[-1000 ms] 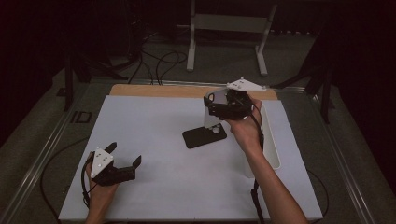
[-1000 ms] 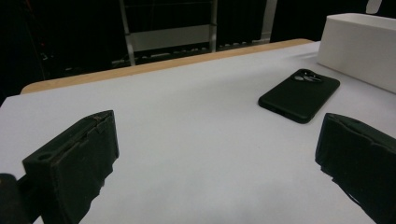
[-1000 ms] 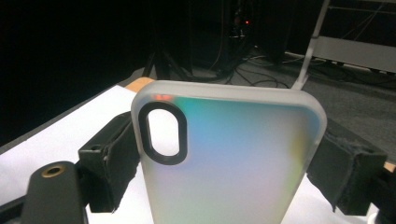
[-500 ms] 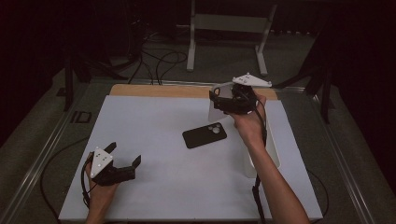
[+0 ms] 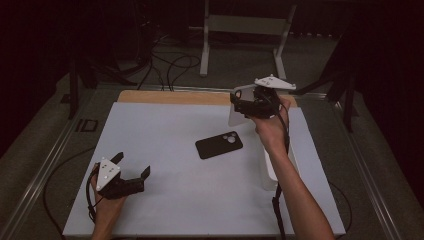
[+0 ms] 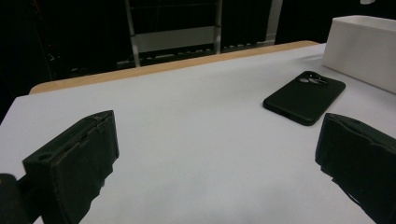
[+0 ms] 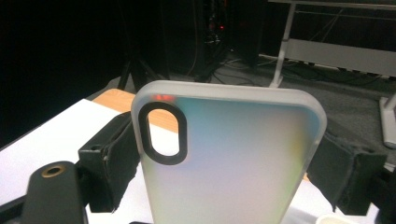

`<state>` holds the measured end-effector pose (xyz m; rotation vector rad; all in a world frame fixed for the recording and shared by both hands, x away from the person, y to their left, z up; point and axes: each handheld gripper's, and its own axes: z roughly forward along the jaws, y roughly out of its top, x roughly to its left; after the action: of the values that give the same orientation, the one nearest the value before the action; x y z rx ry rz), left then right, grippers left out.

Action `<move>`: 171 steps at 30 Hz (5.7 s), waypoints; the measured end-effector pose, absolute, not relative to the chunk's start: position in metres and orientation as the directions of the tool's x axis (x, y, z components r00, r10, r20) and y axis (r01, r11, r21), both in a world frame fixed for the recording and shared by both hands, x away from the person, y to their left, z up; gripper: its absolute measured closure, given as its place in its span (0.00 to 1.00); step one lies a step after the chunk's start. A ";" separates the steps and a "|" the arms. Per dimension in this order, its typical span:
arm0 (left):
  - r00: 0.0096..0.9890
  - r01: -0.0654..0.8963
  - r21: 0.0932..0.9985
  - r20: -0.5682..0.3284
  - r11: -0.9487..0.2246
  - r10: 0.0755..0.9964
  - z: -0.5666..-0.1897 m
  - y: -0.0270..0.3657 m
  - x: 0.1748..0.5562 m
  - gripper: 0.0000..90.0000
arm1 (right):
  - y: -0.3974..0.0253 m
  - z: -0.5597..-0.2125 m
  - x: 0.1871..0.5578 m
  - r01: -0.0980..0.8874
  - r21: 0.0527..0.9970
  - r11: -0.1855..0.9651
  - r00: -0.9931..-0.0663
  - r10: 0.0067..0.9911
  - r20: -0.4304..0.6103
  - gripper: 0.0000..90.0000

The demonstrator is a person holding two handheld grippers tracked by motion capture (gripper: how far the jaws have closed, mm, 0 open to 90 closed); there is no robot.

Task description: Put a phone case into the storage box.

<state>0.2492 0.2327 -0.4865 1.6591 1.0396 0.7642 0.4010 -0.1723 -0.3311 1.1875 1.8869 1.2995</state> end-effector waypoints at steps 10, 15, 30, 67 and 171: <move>0.431 0.275 0.950 0.015 -0.147 0.902 -0.487 0.233 0.249 0.00 | -0.184 -0.332 0.409 0.360 0.924 0.128 -0.416 0.909 0.035 0.19; 0.431 0.275 0.950 0.015 -0.147 0.902 -0.487 0.233 0.249 0.00 | -0.192 -0.332 0.412 0.360 0.925 0.123 -0.393 0.919 0.030 0.19; 0.425 0.276 0.950 0.016 -0.146 0.905 -0.486 0.233 0.250 0.00 | -0.209 -0.335 0.421 0.382 0.918 0.108 -0.341 0.940 0.031 0.19; 0.414 0.274 0.952 0.010 -0.136 0.910 -0.486 0.233 0.249 0.00 | -0.250 -0.346 0.442 0.444 0.894 0.062 -0.227 0.973 0.046 0.19; 0.415 0.275 0.951 0.014 -0.140 0.910 -0.485 0.232 0.248 0.00 | -0.268 -0.437 0.475 0.634 0.774 -0.001 -0.084 0.994 0.071 0.10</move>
<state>0.2478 0.2315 -0.4855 1.6564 1.0538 0.7837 0.4754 -0.2677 -0.4369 1.6787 1.7660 0.9111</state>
